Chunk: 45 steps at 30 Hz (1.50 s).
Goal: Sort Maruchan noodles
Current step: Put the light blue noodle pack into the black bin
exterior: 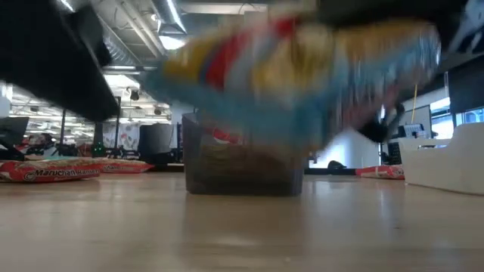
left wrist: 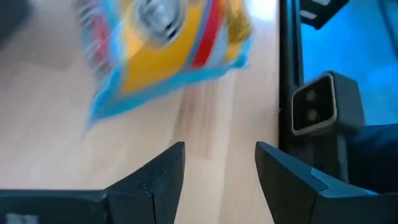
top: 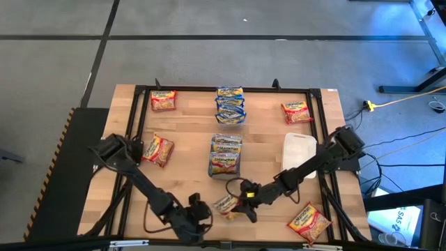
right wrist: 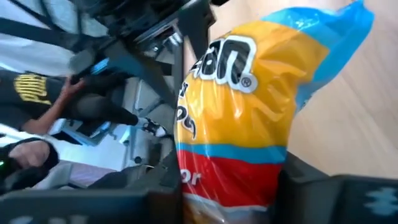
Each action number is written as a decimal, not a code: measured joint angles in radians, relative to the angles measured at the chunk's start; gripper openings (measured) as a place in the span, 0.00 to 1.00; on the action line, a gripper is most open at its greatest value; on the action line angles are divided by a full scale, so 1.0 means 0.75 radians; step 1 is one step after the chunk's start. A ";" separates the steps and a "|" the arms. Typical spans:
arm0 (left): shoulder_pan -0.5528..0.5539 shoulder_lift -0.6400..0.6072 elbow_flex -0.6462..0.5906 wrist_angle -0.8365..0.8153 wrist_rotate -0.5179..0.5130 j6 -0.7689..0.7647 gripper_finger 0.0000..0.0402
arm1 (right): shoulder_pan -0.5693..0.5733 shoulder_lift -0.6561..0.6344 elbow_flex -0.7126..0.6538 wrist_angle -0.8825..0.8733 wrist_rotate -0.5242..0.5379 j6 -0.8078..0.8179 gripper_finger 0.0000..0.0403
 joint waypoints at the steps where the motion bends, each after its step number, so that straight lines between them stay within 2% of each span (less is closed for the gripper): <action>1: -0.012 -0.029 -0.002 -0.022 -0.012 -0.003 0.47 | 0.000 -0.018 0.000 0.000 0.000 -0.018 0.30; 4: -0.031 -0.103 0.001 -0.024 -0.033 0.010 0.47 | 0.008 -0.062 0.001 0.001 0.004 -0.091 0.31; 8: -0.034 -0.192 0.001 0.001 -0.048 0.071 0.47 | 0.038 -0.077 0.001 0.001 0.049 -0.196 0.26; 14: 0.037 -0.288 0.000 0.011 0.012 0.104 0.49 | 0.112 -0.077 0.001 0.001 0.127 -0.293 0.26; 18: 0.106 -0.286 0.000 0.056 0.101 0.125 0.52 | 0.143 -0.075 0.011 -0.010 0.153 -0.330 0.29; 27: 0.240 -0.196 -0.001 0.266 0.375 0.166 0.57 | 0.148 -0.069 0.094 -0.012 0.150 -0.486 0.27; 35: 0.249 -0.190 -0.002 0.264 0.418 0.163 0.56 | 0.147 -0.069 0.105 -0.036 0.224 -0.491 0.27; 39: 0.250 -0.190 -0.002 0.259 0.433 0.163 0.52 | 0.146 -0.068 0.105 -0.027 0.231 -0.491 0.29; 45: 0.253 -0.190 -0.002 0.257 0.452 0.163 0.35 | 0.146 -0.068 0.105 0.001 0.237 -0.485 0.37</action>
